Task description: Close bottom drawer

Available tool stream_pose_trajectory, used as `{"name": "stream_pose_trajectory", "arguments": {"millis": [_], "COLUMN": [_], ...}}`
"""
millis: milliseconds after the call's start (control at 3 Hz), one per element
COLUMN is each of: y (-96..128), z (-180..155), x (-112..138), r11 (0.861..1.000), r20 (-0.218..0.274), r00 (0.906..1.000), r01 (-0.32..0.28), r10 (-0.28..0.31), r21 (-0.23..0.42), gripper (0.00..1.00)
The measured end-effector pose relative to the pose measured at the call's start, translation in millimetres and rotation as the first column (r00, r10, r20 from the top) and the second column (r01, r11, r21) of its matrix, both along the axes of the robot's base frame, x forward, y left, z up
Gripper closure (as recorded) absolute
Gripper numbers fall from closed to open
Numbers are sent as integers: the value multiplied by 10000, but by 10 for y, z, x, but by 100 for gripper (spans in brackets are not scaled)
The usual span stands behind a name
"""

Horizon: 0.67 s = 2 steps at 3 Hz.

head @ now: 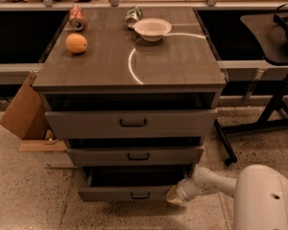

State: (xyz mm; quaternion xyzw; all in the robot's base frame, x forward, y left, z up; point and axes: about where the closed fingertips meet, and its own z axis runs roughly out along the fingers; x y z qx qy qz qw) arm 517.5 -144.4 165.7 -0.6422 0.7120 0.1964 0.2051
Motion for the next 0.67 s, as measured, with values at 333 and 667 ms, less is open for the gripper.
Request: {"name": "stream_pose_trajectory", "arguments": {"millis": [333, 667], "y": [-58, -96], "z": [1, -21], "x": [170, 267], "r11": [9975, 9938], "r20": [13, 20], "r00": [9975, 9939], "r01": [708, 1106], "r10": [-708, -1106], "r21": [67, 103], "gripper": [100, 100]}}
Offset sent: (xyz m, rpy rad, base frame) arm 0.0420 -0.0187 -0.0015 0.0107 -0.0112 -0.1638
